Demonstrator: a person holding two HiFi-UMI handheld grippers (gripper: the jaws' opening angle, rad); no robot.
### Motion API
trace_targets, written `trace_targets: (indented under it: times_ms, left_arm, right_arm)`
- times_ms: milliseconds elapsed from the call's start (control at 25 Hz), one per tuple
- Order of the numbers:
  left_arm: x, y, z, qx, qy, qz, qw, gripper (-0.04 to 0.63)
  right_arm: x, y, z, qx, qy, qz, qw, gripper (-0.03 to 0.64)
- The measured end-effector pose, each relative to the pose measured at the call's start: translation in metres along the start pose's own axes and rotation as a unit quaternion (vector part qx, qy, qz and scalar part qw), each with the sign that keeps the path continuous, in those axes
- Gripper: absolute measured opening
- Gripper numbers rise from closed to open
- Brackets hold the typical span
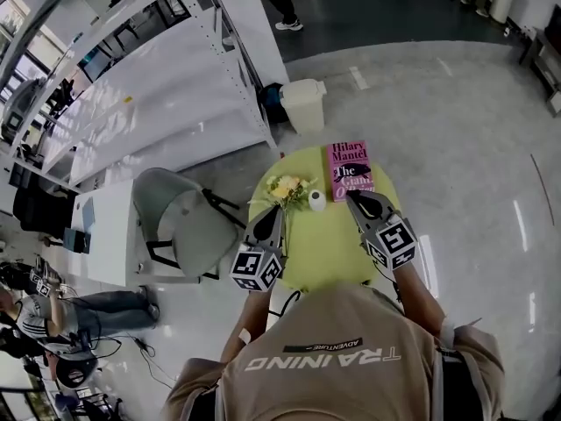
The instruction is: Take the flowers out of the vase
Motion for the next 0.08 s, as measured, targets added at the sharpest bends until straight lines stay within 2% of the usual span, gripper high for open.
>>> trace_targets:
  times_ms: [80]
  left_arm:
    - [-0.0025, 0.0037, 0.0003, 0.0, 0.0, 0.002, 1.0, 0.005]
  right_arm:
    - [0.0026, 0.0025, 0.0005, 0.001, 0.001, 0.001, 1.0, 0.002]
Point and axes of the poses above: the fingertips, and each gripper's own axes: y forward along the fingers, x to its right, z out of its top, the point moved 9 cm from there along -y, backward along the fingers, and after that the axes turned 1 degree about z, right-handed, at the moved point
